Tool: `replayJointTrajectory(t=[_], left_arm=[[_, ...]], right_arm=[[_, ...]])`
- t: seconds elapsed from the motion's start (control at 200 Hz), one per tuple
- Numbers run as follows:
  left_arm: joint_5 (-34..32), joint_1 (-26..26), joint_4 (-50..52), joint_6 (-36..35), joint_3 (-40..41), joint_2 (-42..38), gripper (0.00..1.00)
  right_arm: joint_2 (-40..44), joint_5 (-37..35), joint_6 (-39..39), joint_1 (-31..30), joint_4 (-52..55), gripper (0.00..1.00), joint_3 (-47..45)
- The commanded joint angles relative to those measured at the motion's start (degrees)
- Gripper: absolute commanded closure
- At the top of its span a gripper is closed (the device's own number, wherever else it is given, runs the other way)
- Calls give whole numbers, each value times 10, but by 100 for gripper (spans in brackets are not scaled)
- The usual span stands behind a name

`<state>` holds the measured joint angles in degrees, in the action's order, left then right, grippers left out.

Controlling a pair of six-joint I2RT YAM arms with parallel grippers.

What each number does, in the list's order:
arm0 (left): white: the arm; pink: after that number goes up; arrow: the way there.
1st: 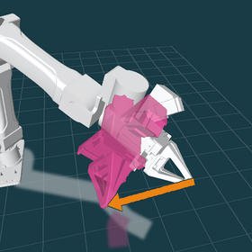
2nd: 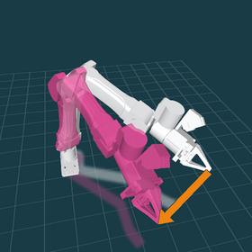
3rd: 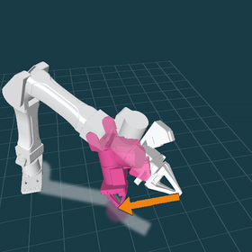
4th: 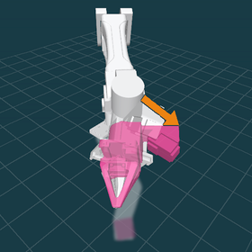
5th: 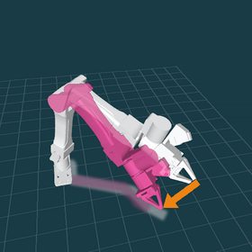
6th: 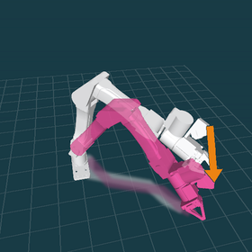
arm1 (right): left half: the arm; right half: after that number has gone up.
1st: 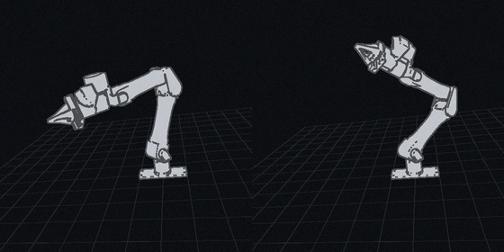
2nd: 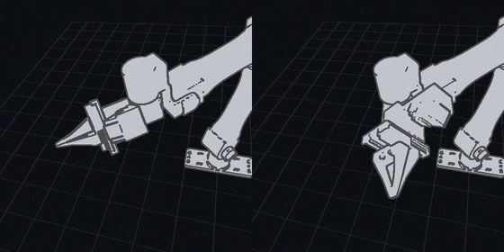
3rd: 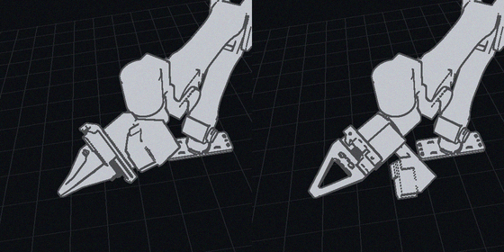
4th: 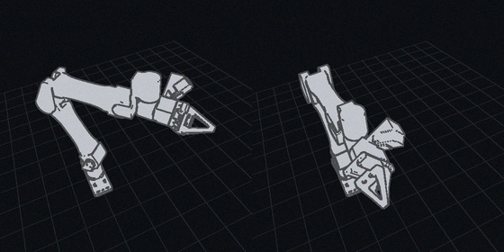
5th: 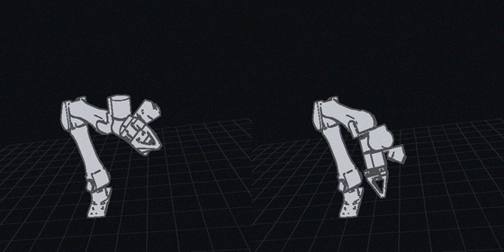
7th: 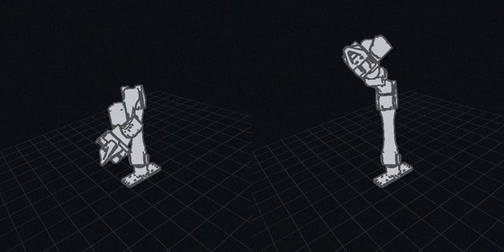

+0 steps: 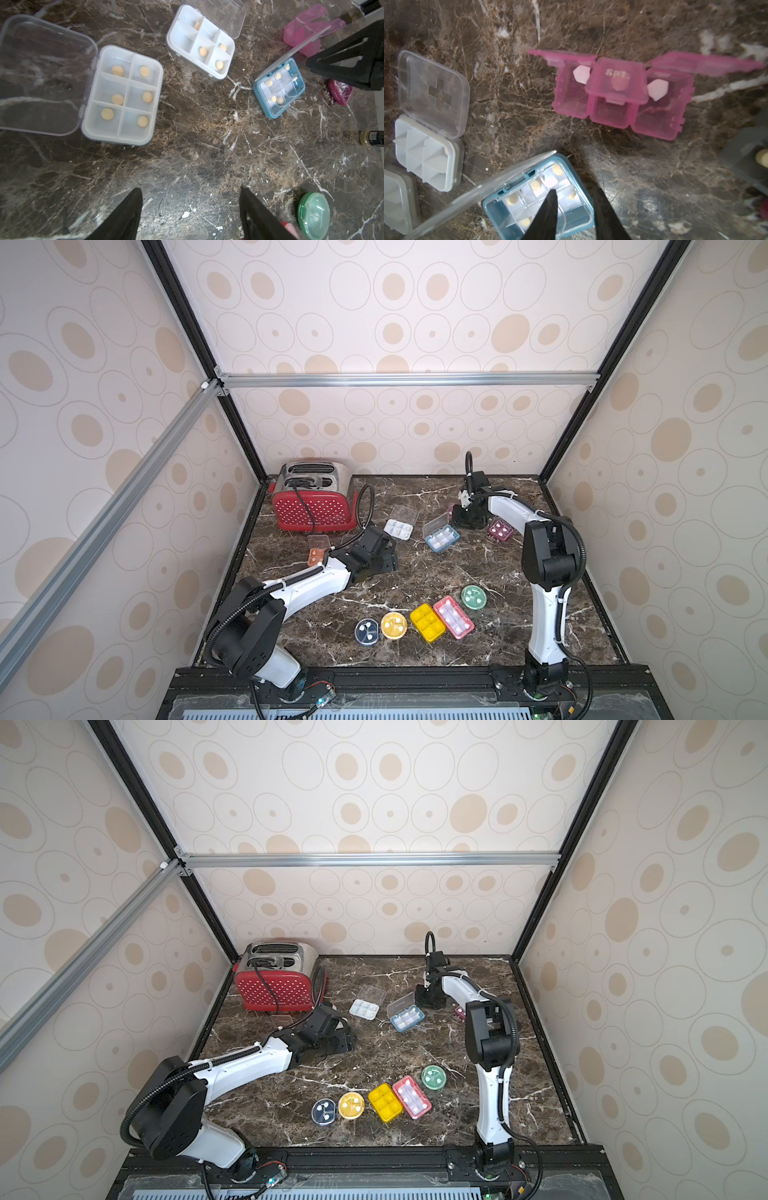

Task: Close pillboxes
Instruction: Move the pillbox to the center of the board.

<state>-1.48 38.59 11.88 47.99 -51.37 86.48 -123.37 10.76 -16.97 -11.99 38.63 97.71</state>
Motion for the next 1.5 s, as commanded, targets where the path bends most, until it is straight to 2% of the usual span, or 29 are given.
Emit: replayJointTrajectory(t=[0.0, 0.26, 0.531, 0.922, 1.137, 1.377, 1.498], left_arm=[[-16, 3, 33, -11, -8, -9, 28], [-35, 3, 67, -21, -23, -13, 30], [-53, 3, 112, -40, -56, -6, 30], [-58, 3, 149, -47, -64, -10, 30], [-57, 3, 145, -41, -52, -19, 30], [-46, 3, 122, -31, -36, -18, 30], [-36, 3, 94, -23, -35, -10, 29]], right_arm=[[-14, 7, 11, 0, 31, 68, 14], [-32, 17, 17, 0, 42, 68, 22], [-21, 27, 28, 0, 32, 83, -6], [16, 55, 42, -17, 15, 89, -74], [58, 46, 33, -37, -3, 90, -134], [111, -18, -9, -113, -25, 90, -200], [120, -12, -41, -143, -51, 89, -225]])
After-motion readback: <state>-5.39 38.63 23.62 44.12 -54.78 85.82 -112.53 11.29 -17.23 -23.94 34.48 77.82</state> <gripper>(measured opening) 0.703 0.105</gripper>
